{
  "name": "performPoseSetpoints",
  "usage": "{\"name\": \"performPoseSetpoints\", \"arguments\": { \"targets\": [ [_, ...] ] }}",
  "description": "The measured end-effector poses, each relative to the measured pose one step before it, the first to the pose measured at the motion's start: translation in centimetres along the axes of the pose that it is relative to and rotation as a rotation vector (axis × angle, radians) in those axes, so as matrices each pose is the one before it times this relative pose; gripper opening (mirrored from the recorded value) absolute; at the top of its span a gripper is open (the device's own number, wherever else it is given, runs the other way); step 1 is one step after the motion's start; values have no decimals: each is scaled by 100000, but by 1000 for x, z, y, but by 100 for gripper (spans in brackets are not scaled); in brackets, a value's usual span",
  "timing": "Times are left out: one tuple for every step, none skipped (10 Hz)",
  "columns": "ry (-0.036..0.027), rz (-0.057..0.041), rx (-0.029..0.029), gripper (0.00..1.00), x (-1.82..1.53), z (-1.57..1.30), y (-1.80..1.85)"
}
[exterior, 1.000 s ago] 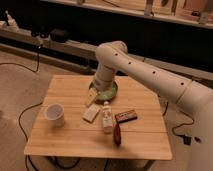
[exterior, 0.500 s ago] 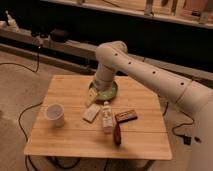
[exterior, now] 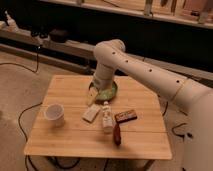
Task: Pick up the ceramic cup
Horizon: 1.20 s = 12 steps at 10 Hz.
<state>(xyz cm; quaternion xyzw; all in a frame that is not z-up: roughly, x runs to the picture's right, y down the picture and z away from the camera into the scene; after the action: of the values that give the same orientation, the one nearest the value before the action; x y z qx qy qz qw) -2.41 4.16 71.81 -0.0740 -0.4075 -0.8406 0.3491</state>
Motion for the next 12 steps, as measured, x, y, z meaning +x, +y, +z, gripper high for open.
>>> {"name": "performPoseSetpoints", "arguments": {
  "targets": [
    [-5613, -4063, -2979, 80, 1300, 142, 372],
    [-5754, -4011, -3560, 80, 2054, 300, 286],
    [-3304, -2732, -2776, 80, 2120, -30, -211],
    [-1020, -4199, -2113, 80, 3257, -1148, -1770],
    [177, -2699, -437, 80, 1671, -318, -1201],
    [-184, -2225, -179, 80, 1069, 5, -967],
    [-87, -544, -26, 80, 238, 9, -235],
    [-64, 283, -47, 80, -124, 34, 137],
    [43, 212, -6, 80, -92, -21, 88],
    [3, -263, -32, 80, 125, -18, -116],
    [-57, -75, -94, 80, -17, -9, -21],
    [372, -182, -52, 80, 102, 80, -52]
  ]
}}
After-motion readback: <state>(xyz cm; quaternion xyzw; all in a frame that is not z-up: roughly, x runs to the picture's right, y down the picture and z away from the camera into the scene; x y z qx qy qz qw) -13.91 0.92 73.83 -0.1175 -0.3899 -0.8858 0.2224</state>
